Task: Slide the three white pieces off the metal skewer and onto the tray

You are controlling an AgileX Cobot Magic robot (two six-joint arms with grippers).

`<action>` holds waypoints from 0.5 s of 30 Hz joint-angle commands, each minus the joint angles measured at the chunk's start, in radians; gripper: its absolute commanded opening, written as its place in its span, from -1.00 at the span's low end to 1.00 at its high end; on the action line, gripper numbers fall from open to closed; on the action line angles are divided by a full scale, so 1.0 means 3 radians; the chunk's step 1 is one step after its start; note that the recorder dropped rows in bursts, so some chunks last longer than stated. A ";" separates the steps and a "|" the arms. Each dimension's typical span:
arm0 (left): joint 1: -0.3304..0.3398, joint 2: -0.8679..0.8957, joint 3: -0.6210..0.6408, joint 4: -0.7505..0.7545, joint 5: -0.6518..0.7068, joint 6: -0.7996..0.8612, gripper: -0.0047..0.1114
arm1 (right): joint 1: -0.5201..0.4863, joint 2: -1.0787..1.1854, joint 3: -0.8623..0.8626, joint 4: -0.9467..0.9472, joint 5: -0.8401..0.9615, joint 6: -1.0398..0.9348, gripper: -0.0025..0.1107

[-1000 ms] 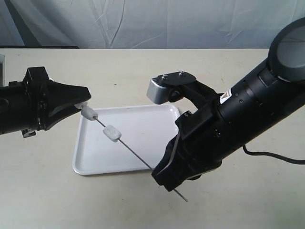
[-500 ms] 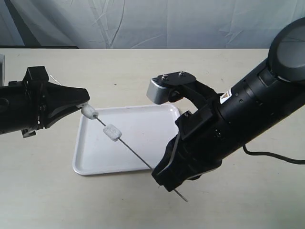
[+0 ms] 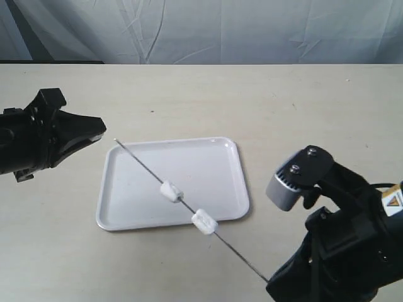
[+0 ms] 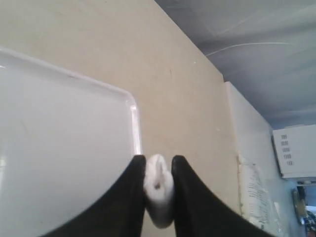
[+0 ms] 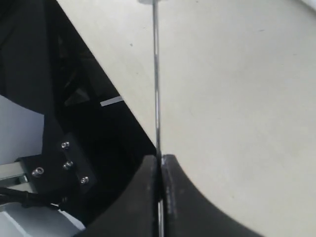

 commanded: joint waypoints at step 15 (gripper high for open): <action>-0.0312 0.1460 -0.0086 -0.0702 -0.0070 0.1763 -0.47 | -0.0015 -0.0318 0.0002 -0.0266 -0.0176 0.0446 -0.97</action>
